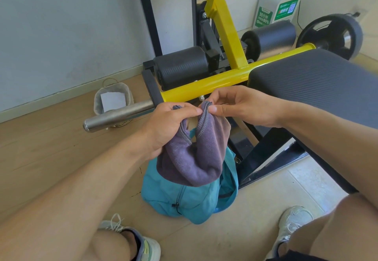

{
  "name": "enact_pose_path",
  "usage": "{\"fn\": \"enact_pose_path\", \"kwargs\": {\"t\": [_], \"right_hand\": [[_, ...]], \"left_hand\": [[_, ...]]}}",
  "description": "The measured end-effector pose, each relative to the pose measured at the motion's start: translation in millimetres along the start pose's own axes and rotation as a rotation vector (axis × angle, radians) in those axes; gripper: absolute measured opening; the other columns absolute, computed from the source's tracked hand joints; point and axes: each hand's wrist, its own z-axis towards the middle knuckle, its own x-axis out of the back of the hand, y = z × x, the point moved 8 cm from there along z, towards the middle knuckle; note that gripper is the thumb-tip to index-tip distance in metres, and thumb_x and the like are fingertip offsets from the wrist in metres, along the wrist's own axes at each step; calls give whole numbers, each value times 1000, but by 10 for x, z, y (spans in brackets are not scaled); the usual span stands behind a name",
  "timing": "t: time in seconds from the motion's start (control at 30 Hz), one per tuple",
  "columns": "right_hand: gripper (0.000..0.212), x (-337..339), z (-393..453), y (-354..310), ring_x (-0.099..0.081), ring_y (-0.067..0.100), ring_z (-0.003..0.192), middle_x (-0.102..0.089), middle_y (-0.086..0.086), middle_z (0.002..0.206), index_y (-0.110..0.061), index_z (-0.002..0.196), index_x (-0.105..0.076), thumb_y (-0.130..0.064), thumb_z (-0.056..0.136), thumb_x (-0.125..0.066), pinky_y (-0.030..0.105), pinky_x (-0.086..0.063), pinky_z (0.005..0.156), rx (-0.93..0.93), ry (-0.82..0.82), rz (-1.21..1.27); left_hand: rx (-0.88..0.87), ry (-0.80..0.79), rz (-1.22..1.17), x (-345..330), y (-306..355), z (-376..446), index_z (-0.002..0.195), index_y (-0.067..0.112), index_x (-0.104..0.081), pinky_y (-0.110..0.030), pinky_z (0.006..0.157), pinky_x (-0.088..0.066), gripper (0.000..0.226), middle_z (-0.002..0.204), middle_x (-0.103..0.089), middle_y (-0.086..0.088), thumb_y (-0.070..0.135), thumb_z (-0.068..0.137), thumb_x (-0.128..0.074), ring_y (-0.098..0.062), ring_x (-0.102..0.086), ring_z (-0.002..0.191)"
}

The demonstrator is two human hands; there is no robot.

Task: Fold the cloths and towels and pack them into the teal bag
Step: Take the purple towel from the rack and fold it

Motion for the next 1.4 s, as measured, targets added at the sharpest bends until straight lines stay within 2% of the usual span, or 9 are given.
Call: {"fn": "enact_pose_path", "kwargs": {"t": [0.23,0.4,0.57,0.67,0.77,1.03,1.17,1.33,1.4], "right_hand": [[13,439,-3,210,-60,23,92,-64,10,96,-13,101,-58,-26,103,-55,40,-48,90,-85,442,183],[31,663,-112,422,-64,36,108,-66,19,111,-2,115,-59,-31,105,-50,47,-51,97,-242,698,183],[12,670,-67,505,-49,19,81,-52,3,83,-14,96,-51,-23,102,-57,34,-41,77,-250,689,279],[15,647,-42,463,-64,16,94,-68,2,100,-12,114,-62,-20,102,-58,29,-51,85,-206,643,324],[22,606,-29,468,-68,17,111,-72,7,117,-12,120,-68,-18,102,-57,32,-52,98,-207,578,310],[24,583,-40,573,-61,18,78,-63,4,86,-6,116,-60,-24,108,-47,34,-54,71,-353,685,184],[32,567,-38,697,-64,22,97,-69,8,103,-9,118,-65,-28,108,-42,43,-52,93,-490,663,132],[34,448,-74,842,-70,26,91,-71,13,99,-5,108,-68,-30,108,-45,34,-56,72,-694,483,54],[35,434,-50,830,-68,32,99,-70,17,108,-2,114,-67,-28,108,-44,40,-57,83,-673,476,-56]], "left_hand": [[126,540,-87,920,-234,220,73,15,-63,-32,78,-52,41,64,-67,4,50,75,-83,-19,-67,75],[161,582,83,1300,-329,262,95,14,-68,-32,99,-50,89,103,-73,1,87,44,-77,-16,-67,103],[167,497,82,1381,-395,275,97,12,-70,-34,91,-55,66,103,-75,-7,51,48,-93,-20,-71,97],[139,504,90,1491,-412,280,105,11,-71,-38,90,-58,74,102,-76,-6,45,45,-99,-23,-72,98],[112,556,125,1621,-423,274,109,13,-69,-43,90,-59,51,104,-75,-7,32,67,-94,-25,-72,99],[142,601,100,1581,-426,228,99,13,-71,-36,80,-59,38,97,-76,-4,38,76,-88,-22,-73,90],[229,550,158,1495,-489,260,93,13,-70,-39,88,-58,42,98,-74,-5,51,79,-82,-24,-70,92],[355,440,228,1438,-633,265,104,3,-70,-47,97,-55,55,104,-74,-13,53,83,-77,-32,-70,98],[368,419,194,1427,-675,257,110,-3,-70,-44,94,-55,54,106,-75,-16,45,86,-76,-30,-71,95]]}}
